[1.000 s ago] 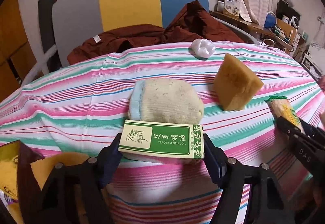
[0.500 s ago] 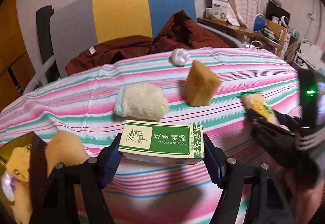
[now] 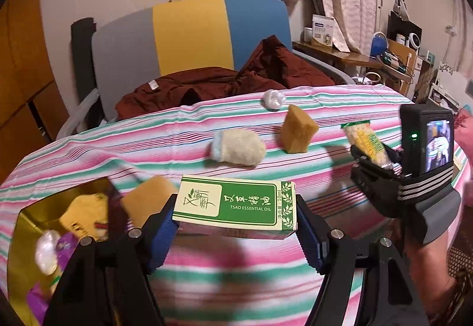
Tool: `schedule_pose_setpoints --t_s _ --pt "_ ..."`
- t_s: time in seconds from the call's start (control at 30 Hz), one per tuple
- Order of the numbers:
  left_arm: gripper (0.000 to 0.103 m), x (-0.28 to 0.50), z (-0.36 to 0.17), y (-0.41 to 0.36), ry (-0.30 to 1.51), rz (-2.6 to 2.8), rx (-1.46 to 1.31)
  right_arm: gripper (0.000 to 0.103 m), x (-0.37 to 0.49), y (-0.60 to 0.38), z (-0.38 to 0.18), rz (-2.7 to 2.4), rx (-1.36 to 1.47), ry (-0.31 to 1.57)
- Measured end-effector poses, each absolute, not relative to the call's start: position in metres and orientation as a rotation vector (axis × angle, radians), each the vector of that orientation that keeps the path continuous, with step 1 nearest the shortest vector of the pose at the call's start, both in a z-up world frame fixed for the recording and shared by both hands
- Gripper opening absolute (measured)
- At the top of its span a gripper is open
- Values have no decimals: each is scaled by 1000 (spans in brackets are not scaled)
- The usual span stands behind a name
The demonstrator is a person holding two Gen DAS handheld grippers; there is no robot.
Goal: Organize objects
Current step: 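Lower the green box into the gold tray and open the left gripper while the right carries WEIDAN pack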
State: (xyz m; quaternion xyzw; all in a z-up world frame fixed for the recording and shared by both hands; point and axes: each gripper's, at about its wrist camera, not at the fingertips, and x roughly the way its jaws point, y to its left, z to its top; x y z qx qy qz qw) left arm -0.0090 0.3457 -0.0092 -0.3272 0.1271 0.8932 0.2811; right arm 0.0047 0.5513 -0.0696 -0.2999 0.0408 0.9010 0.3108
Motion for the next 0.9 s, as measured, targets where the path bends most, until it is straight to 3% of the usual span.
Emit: schedule_pose_setpoints --t_s 0.43,0.9 --pt "73 -14 -7 274 214 2464 -929 48 29 516 -55 2464 -729 59" --pt "73 -43 -8 207 99 2542 -993 48 56 459 -37 2614 -740 240"
